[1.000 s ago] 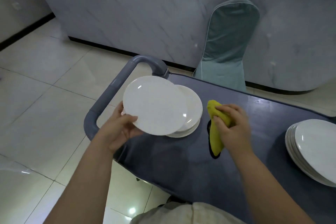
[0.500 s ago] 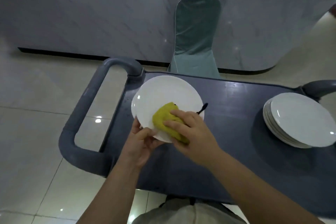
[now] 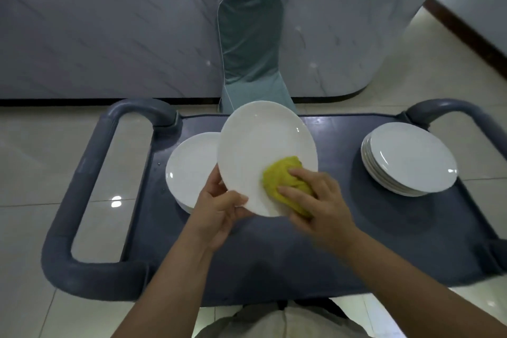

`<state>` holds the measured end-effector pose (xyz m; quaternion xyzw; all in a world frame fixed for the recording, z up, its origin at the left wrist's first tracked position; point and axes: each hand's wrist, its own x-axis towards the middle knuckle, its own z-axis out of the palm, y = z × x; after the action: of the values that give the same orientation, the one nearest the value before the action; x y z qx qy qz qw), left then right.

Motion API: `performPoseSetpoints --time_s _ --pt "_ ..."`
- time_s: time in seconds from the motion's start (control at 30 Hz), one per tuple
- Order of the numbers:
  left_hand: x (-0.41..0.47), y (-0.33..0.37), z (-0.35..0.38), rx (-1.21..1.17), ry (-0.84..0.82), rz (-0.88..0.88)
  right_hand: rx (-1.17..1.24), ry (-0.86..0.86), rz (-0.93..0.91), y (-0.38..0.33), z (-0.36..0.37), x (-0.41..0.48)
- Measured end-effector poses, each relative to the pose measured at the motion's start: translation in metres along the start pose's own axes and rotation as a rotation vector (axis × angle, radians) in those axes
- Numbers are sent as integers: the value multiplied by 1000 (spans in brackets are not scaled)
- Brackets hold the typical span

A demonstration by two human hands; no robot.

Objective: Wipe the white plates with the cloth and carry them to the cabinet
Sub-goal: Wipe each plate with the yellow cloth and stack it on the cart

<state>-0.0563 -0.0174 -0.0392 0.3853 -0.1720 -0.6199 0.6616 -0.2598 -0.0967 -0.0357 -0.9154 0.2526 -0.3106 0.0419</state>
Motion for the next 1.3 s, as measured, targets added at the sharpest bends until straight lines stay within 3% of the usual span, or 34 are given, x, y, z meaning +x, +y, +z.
performPoseSetpoints --time_s 0.17,0.27,0.4,0.47,0.6,0.7,0.8,0.9,1.0,1.07,1.13,1.23,1.3 --pt "0 -10 18 143 -111 -43 -41 159 288 32 -5 50" --pt "6 -5 24 169 -135 12 94 121 175 0 19 55" --pt "11 0 11 145 -38 24 122 -46 -68 10 10 -11" --pt "11 -6 8 115 -23 4 59 -67 -36 37 -6 -17" --pt "16 -16 23 162 -112 -54 -51 153 295 55 -6 47" --pt "24 -9 28 125 -163 -17 45 172 136 20 13 62" --pt "30 3 18 98 -123 -1 93 10 -76 13 11 10" --pt "28 0 10 92 -84 -18 11 -59 -1 42 -12 -9" --pt "24 -11 17 136 -118 -57 -92 83 221 60 -15 28" --pt "25 -13 26 184 -184 -62 -39 168 269 45 -5 57" --pt "30 -11 31 179 -217 -41 40 165 172 24 7 55" --pt "38 -1 27 152 -137 -18 78 21 -31 17 8 2" --pt "37 0 24 159 -93 -10 52 -31 22 35 -8 -16"
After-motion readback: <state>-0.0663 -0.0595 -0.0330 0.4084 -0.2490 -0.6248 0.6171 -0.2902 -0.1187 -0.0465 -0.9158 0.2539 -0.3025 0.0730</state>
